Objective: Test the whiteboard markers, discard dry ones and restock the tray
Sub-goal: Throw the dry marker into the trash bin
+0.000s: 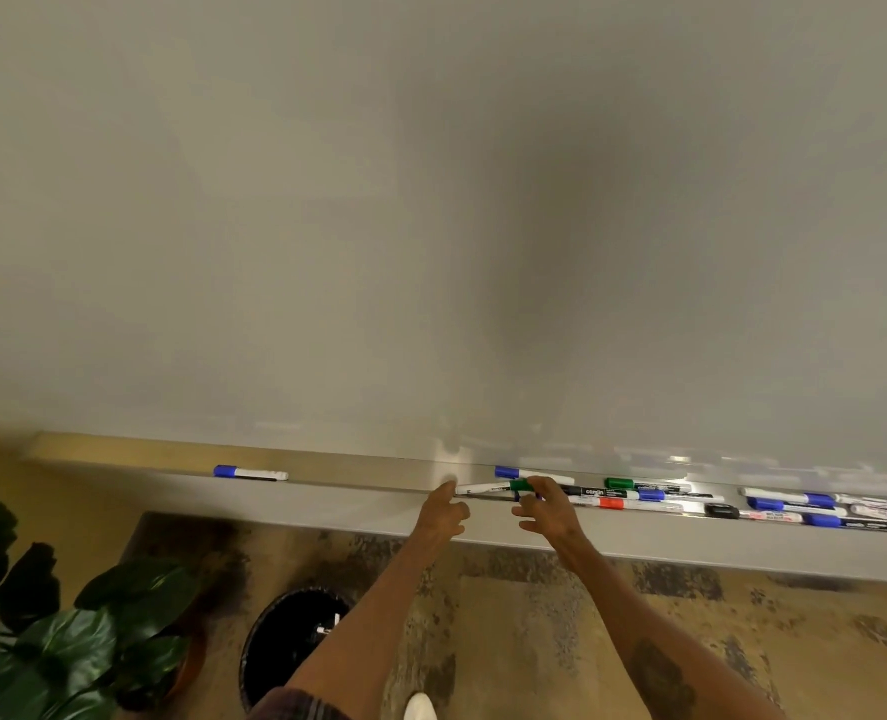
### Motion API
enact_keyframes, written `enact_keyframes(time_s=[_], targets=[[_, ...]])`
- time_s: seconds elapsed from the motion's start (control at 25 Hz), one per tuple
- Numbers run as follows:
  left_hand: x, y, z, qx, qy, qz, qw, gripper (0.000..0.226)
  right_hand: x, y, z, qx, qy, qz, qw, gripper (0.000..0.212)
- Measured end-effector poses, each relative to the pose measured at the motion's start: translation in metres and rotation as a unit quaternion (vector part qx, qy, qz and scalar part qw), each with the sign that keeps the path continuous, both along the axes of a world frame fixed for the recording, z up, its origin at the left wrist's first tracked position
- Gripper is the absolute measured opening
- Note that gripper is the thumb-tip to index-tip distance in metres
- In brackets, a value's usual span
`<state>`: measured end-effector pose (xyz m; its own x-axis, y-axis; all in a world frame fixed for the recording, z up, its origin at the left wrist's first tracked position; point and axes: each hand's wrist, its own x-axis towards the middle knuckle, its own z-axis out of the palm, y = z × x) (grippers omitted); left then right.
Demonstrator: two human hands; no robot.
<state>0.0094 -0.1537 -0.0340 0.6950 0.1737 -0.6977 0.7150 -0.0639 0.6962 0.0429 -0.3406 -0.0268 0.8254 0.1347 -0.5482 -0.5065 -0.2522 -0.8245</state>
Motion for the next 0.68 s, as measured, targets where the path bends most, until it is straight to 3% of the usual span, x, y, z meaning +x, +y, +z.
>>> enact_keyframes(time_s=[0.12,0.32,0.48,0.68], targets=[[0.006,0.001,0.000,-0.041,0.007,0.049,0.998,0.048,0.002,0.004,-0.002,-0.004,-0.022,-0.025,0.999,0.023],[0.007,0.006,0.008,-0.079,-0.036,0.113,0.990,0.032,0.003,0.020,0.006,-0.044,-0.134,-0.117,0.983,0.023],[0.004,0.006,0.017,-0.062,-0.090,0.103,0.989,0.031,0.005,0.031,0.027,-0.005,-0.208,-0.138,0.968,0.025],[0.004,-0.012,0.048,-0.100,-0.061,0.061,0.991,0.022,0.004,0.033,0.061,0.061,-0.213,-0.187,0.957,0.025]])
